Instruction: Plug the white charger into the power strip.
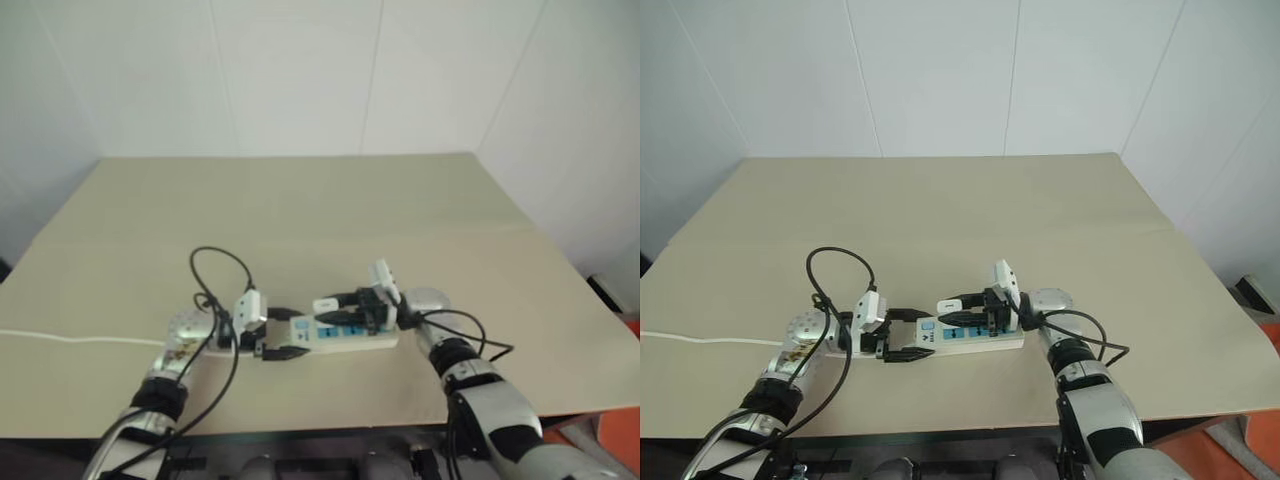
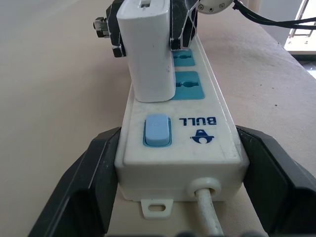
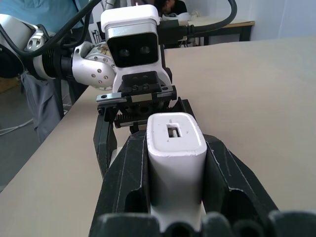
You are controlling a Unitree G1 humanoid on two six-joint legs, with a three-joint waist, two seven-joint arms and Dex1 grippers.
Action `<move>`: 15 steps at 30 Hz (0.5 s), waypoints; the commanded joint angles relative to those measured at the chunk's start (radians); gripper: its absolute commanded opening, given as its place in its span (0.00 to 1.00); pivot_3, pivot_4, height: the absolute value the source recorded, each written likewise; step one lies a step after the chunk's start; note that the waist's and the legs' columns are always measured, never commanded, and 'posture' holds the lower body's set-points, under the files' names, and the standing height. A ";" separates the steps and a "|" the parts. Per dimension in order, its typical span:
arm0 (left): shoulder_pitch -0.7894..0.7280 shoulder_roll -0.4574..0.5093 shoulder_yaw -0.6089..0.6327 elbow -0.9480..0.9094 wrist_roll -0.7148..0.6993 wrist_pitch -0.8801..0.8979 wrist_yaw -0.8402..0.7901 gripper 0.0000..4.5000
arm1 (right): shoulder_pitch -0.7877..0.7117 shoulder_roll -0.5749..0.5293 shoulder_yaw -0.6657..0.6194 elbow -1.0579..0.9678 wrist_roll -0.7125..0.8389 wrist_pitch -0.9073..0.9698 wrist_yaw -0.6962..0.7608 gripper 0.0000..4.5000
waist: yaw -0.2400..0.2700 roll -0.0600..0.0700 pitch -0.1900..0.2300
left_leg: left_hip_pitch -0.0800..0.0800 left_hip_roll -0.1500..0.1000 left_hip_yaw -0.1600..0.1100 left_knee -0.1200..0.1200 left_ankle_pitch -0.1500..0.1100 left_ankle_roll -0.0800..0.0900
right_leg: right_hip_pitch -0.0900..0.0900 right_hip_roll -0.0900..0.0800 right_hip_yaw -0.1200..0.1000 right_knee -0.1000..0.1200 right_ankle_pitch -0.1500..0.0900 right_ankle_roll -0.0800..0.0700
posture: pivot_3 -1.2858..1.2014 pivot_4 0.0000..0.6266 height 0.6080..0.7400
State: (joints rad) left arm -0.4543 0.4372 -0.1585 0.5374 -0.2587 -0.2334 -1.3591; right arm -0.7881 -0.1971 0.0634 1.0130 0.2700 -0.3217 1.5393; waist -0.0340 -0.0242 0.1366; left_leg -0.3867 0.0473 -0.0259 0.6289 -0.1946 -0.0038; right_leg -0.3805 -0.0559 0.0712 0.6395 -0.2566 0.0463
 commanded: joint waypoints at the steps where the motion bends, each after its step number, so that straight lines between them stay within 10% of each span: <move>1: 0.013 0.030 0.001 -0.019 0.013 -0.004 -0.025 0.72 | 0.037 -0.142 -0.025 0.092 -0.057 -0.011 -0.016 0.25 | 0.002 0.000 0.000 | 0.000 0.000 0.000 0.000 0.000 0.000 | 0.000 0.000 0.000 0.000 0.000 0.000 | 0.52 0.24 1.00; 15: 0.008 0.036 -0.007 -0.019 0.008 -0.001 -0.023 0.72 | 0.032 -0.184 -0.014 0.126 -0.073 -0.039 -0.038 0.25 | 0.014 0.000 0.000 | 0.003 0.000 0.000 0.000 0.000 0.000 | 0.003 0.000 0.000 -0.001 -0.002 0.003 | 0.52 0.24 1.00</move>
State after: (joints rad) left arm -0.4612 0.4293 -0.1751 0.5374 -0.2588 -0.2181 -1.3369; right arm -0.7992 -0.2273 0.0733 1.0399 0.2700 -0.3490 1.5453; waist -0.0202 -0.0242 0.1366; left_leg -0.3838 0.0471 -0.0258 0.6291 -0.1947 -0.0038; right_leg -0.3776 -0.0561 0.0713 0.6387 -0.2584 0.0490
